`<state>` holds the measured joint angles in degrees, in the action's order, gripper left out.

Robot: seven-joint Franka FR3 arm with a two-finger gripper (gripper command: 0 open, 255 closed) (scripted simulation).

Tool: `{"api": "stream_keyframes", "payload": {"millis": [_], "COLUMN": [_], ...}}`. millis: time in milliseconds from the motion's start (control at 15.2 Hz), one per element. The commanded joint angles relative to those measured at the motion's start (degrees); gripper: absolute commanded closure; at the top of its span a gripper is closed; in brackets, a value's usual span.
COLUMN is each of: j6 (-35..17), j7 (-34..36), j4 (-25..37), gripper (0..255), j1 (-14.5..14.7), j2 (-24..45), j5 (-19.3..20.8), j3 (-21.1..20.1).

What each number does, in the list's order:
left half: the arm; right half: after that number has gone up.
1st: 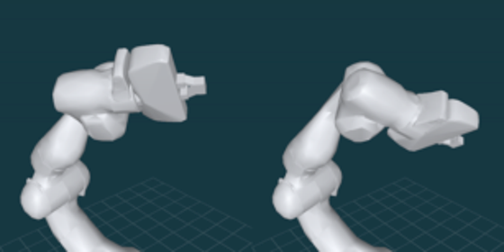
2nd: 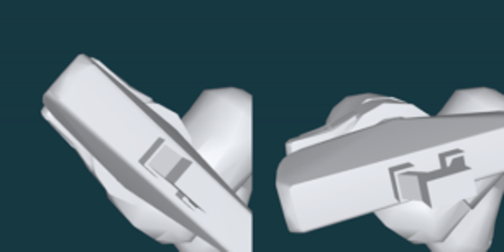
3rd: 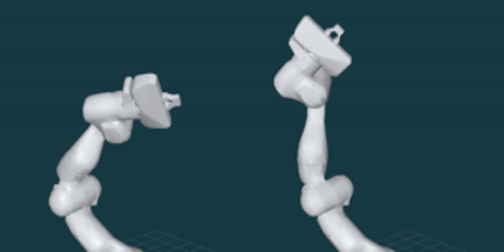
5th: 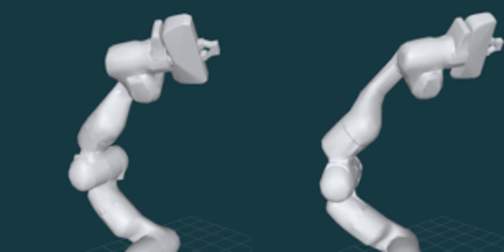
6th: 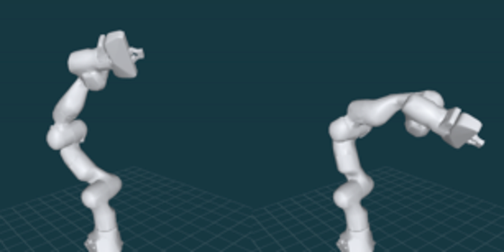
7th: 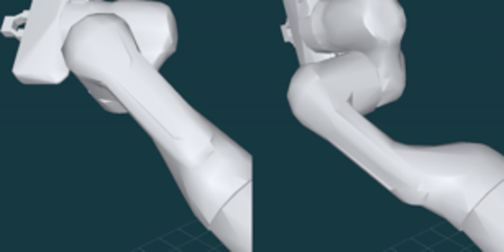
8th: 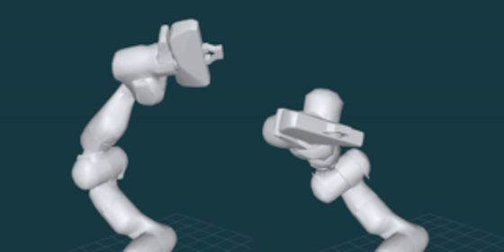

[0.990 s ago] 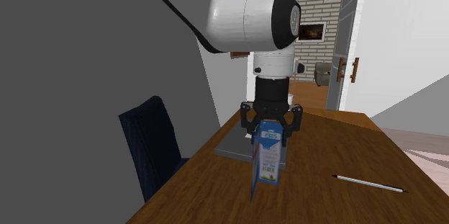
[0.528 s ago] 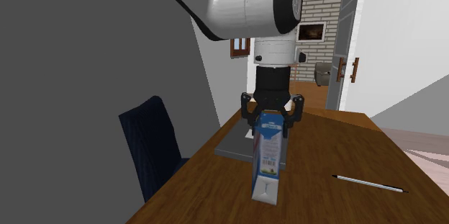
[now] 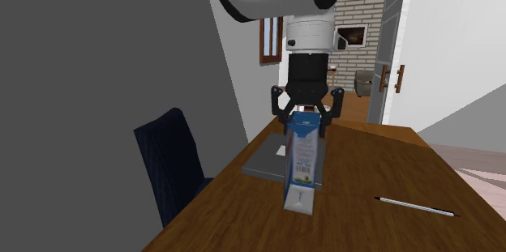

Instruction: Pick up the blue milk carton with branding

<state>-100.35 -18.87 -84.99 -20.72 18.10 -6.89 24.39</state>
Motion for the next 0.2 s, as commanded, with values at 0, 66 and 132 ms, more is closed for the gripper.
{"api": "stream_keyframes", "payload": {"millis": [0, 66, 132], "j6": [1.8, 2.0, 2.0], "j7": [0.0, 0.0, 0.0], "j4": [2.0, 2.1, 2.1], "gripper": [255, 255, 255], "j1": [-0.2, -0.2, -0.2], "j2": [0.0, 0.0, 0.0], "j5": [0.0, 0.0, 0.0], "j3": [0.1, 0.1, 0.1]}}
